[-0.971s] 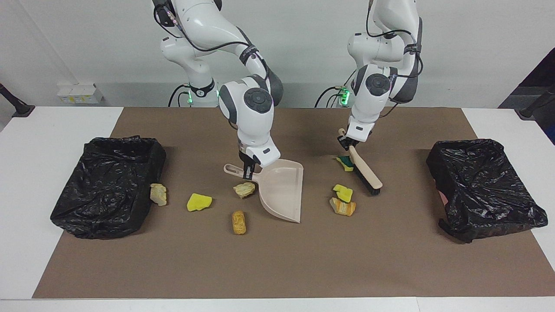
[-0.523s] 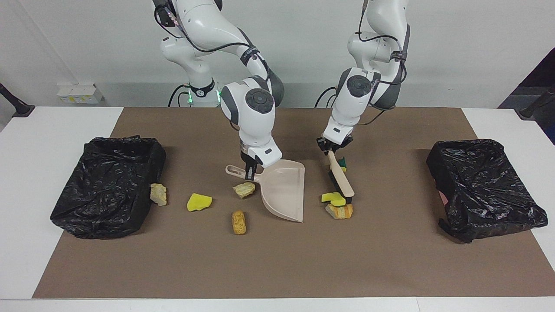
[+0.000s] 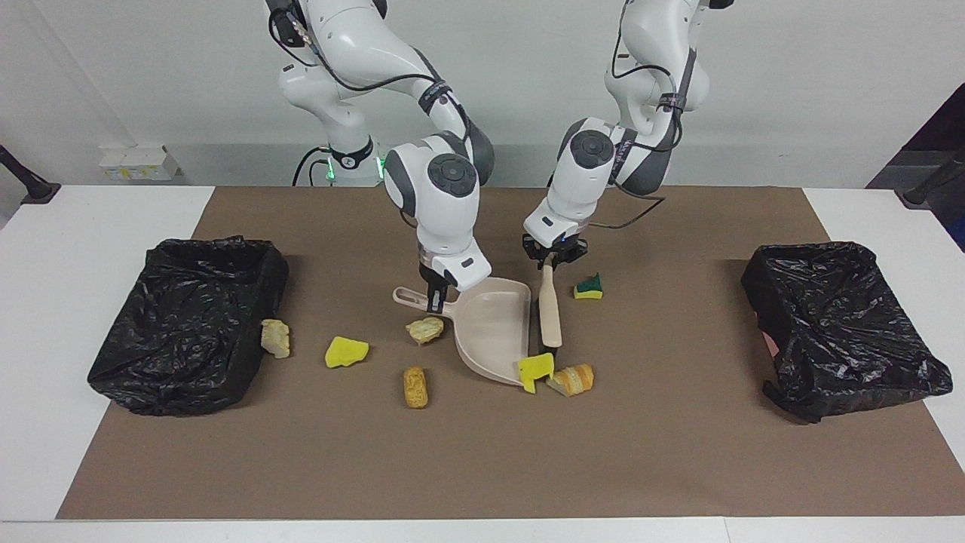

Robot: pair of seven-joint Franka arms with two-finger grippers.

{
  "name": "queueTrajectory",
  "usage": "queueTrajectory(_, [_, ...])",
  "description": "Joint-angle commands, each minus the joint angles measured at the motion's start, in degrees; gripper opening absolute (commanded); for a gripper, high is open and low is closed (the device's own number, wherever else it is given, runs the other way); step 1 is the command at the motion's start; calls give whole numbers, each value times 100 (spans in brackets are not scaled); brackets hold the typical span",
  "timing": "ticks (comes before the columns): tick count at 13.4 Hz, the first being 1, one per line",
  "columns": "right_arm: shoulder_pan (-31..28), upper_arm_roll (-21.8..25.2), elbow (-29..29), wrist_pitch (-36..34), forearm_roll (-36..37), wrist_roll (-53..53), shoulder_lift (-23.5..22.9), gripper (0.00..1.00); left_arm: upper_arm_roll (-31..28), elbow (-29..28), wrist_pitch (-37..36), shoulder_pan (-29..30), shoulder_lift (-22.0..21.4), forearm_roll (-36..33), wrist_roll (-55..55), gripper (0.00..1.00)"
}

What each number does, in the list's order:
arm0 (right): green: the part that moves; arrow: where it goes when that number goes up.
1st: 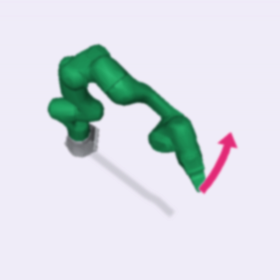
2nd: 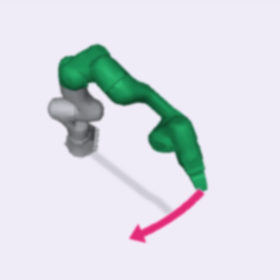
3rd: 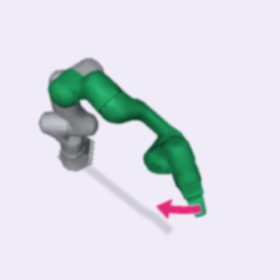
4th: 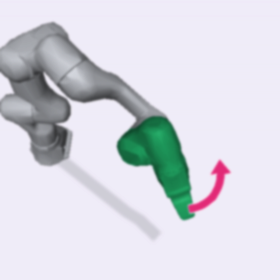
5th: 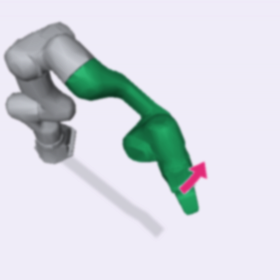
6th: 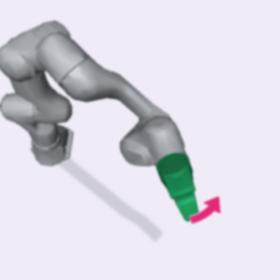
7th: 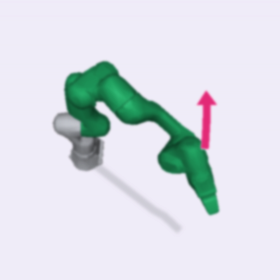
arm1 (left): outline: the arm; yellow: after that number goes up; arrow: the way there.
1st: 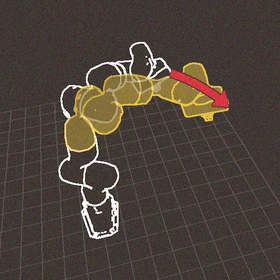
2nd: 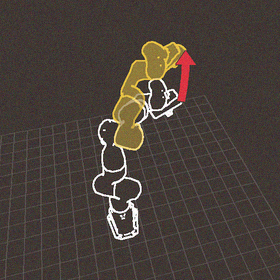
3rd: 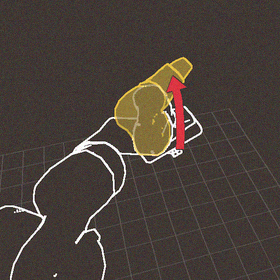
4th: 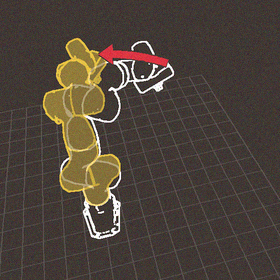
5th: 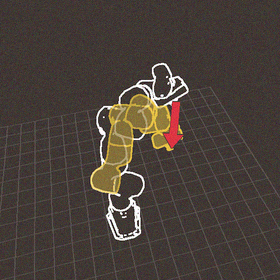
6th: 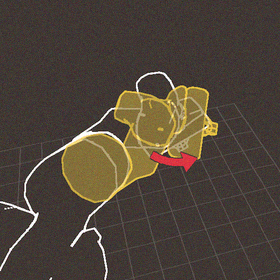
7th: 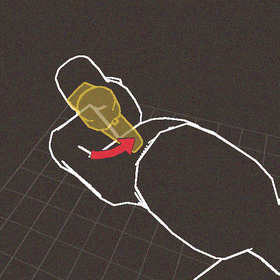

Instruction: Sweep and dump trash in bin

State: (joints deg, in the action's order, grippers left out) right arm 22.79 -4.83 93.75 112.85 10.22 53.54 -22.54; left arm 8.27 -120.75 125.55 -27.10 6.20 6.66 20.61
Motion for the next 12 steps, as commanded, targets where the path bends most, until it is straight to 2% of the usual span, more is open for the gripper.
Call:
queueTrajectory(1, [-3,-45,73,97,68,-1,-14,0,-132,462,-835,37,-180,125,-434,0])
queueTrajectory(3, [-3,-45,73,88,68,-10,-14,0,-177,796,-1373,309,-146,-15,-1213,0])
queueTrajectory(4, [-3,-45,73,79,68,-71,-14,0,-177,946,-1392,458,-76,-251,-1382,0])
queueTrajectory(6, [-3,-45,73,70,68,-106,-14,0,-177,1262,-1358,775,187,-848,-1742,0])
queueTrajectory(9, [-3,-45,73,44,68,-115,-14,0,-177,1965,-1305,1022,1003,-1657,-2043,0])
queueTrajectory(12, [15,-45,73,35,68,-115,-5,0,-177,2248,-1287,1242,1260,-1861,-2543,0])
